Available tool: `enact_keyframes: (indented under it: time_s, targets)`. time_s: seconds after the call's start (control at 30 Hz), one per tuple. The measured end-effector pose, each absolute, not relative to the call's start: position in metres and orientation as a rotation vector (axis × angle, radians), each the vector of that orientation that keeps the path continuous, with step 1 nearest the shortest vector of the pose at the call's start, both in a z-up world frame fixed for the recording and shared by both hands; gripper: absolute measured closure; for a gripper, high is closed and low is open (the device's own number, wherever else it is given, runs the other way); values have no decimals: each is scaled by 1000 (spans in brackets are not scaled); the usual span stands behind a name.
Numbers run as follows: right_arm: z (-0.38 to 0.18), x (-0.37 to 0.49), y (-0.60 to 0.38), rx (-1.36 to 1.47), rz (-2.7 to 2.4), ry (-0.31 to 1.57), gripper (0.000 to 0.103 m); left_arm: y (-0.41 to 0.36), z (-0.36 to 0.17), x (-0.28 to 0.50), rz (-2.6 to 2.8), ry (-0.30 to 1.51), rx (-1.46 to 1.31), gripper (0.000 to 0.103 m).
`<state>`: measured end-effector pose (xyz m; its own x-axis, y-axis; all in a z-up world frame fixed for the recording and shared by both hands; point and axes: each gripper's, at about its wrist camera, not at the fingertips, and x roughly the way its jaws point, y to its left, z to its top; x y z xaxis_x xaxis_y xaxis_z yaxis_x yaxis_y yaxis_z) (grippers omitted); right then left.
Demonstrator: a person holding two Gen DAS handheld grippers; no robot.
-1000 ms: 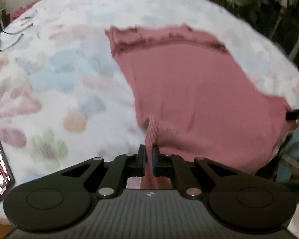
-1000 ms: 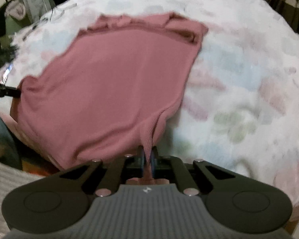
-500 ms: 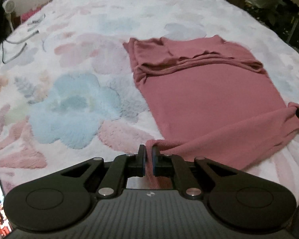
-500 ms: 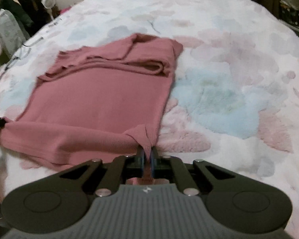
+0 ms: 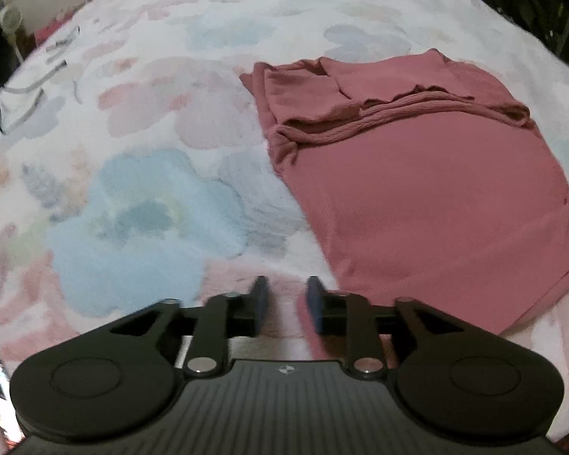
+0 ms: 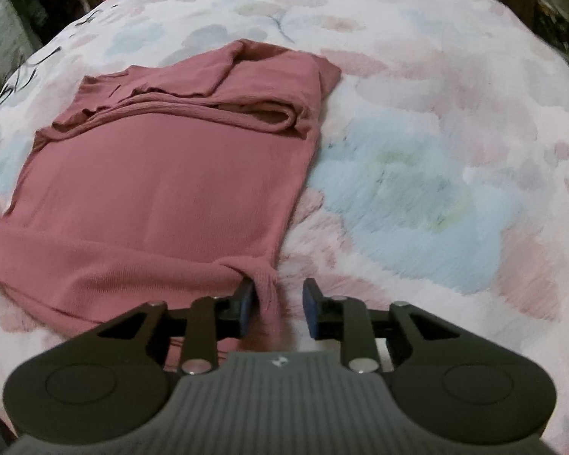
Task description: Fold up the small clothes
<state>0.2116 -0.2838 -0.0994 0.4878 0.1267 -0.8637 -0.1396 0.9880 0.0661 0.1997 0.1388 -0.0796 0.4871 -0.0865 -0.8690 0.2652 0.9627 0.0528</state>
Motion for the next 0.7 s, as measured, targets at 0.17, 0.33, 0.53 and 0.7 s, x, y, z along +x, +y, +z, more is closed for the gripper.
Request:
enact_keyframes:
  time_s: [0.17,0.33,0.53,0.7]
  targets:
    - [-75,200,-289,-143,195,1011,76,137,-60,190,-227,996,339,62]
    - [-58,181,-277,-295,343,951,75,124,-40,168,-395,942,431,62]
    - [-69,152,-250,-630,495,916,75,96,-45,144,-564,944,629,57]
    - [-79,132,-241,-900,564,832,75,86,-65,128,-597,931,826,56]
